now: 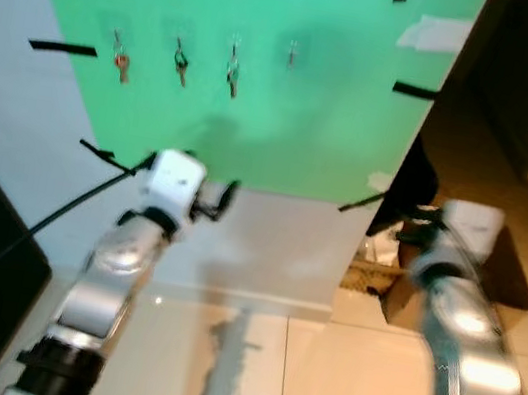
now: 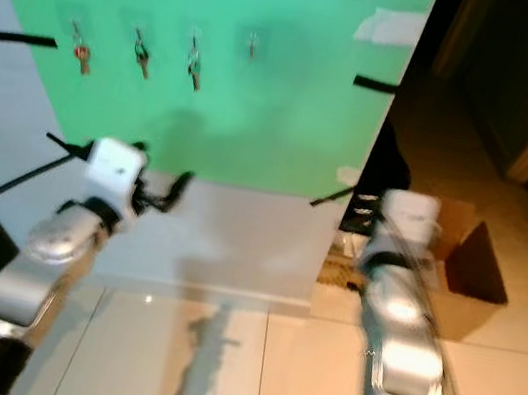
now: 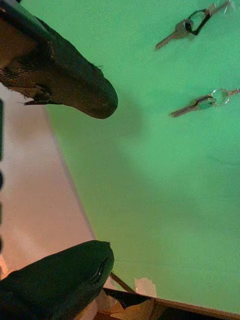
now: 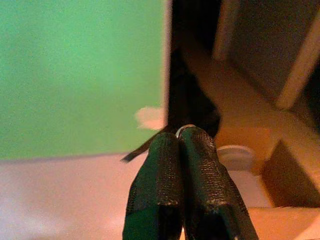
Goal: Hang keys on a hook
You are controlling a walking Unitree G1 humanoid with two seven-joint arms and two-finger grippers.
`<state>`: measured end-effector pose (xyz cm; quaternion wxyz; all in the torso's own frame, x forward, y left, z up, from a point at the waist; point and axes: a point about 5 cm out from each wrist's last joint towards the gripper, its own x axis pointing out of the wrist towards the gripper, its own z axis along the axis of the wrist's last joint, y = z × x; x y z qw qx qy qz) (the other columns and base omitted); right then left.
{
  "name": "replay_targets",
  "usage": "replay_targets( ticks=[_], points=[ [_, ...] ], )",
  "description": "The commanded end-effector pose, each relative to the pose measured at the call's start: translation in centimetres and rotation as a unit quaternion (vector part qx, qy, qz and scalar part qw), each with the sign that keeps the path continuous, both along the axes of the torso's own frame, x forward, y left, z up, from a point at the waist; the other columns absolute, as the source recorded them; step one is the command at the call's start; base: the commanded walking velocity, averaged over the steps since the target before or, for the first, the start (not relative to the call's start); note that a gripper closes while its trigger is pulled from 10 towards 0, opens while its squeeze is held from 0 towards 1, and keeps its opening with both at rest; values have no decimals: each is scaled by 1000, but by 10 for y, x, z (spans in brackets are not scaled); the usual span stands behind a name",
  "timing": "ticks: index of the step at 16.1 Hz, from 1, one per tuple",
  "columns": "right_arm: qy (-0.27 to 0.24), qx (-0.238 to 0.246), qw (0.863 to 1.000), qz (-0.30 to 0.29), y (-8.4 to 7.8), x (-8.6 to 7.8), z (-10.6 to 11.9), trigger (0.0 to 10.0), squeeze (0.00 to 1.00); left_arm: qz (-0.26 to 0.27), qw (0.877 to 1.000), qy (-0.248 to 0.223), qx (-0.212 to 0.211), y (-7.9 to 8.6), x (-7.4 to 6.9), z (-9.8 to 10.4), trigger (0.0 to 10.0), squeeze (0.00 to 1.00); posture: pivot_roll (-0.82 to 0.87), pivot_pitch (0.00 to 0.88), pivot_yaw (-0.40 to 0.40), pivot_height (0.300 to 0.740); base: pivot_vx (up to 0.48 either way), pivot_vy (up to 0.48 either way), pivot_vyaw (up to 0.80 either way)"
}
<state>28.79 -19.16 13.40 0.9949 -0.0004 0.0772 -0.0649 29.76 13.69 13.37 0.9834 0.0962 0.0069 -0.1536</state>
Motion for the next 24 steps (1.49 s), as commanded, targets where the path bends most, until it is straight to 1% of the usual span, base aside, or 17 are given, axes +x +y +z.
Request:
replay_targets(
  ticks=[1,4,5,7,9,10,12,14,15,16,18,19,20,21,22,23,24],
  points=[
    [-15,9,1000,19,12,1,5,10000,0,9,1000,9,9,9,-1,-3,10000,0,-60,0,55,740,300,0,0],
    [-14,11,1000,15,12,-3,3,10000,0,8,1000,7,6,10,0,-1,10000,0,-54,0,55,740,301,0,0],
    [-12,-1,999,34,16,0,4,10000,0,9,1000,7,6,11,-1,-2,10000,0,-50,0,51,740,319,0,0],
    [-12,-15,998,52,21,3,6,10000,0,11,1000,6,5,11,-2,-2,10000,0,-41,0,41,740,339,0,616],
    [-16,-16,998,56,23,5,8,10000,0,11,1000,3,9,12,-2,-1,10000,0,-31,0,33,740,347,0,800],
    [-22,-9,999,43,21,8,10,10000,0,5,1000,3,20,13,-3,-1,10000,0,-31,0,43,740,334,0,0],
    [-27,-8,999,31,16,10,10,10000,0,-13,1000,3,27,12,-4,-1,10000,0,-26,0,44,740,341,0,0],
    [-27,-11,999,37,16,11,10,10000,0,-13,1000,2,28,12,-4,0,10000,0,-25,0,39,740,338,0,0],
    [-28,-22,998,51,15,14,12,10000,0,-22,999,1,42,10,-5,-1,10000,0,-19,0,28,740,341,0,0],
    [-30,-24,998,56,15,16,14,10000,0,-27,999,1,45,9,-8,-2,10000,0,-14,0,22,740,337,0,0],
    [-35,-24,995,92,21,17,17,10000,0,-31,998,0,48,9,-8,-1,10000,0,-10,0,19,740,332,0,0],
    [-46,-25,992,118,27,17,21,10000,0,-34,998,-1,49,9,-9,-1,10000,0,-10,0,21,740,334,0,800],
    [-49,-22,991,127,29,16,22,10000,0,-35,998,-1,49,8,-9,-1,10000,0,-10,0,21,740,341,0,800],
    [-58,-13,984,169,37,13,25,10000,0,-39,998,-1,53,8,-9,-1,10000,0,-8,0,23,740,337,0,800],
    [-65,-16,973,221,44,9,27,10000,0,-44,997,-2,57,9,-9,1,10000,0,-4,0,24,740,345,0,800],
    [-71,-22,964,254,47,5,29,10000,0,-50,997,-4,57,8,-9,2,10000,0,-2,0,25,740,315,0,800],
    [-73,-23,962,264,48,3,30,10000,0,-52,997,-4,57,8,-9,3,10000,0,-2,0,25,740,315,0,800]
  ],
)
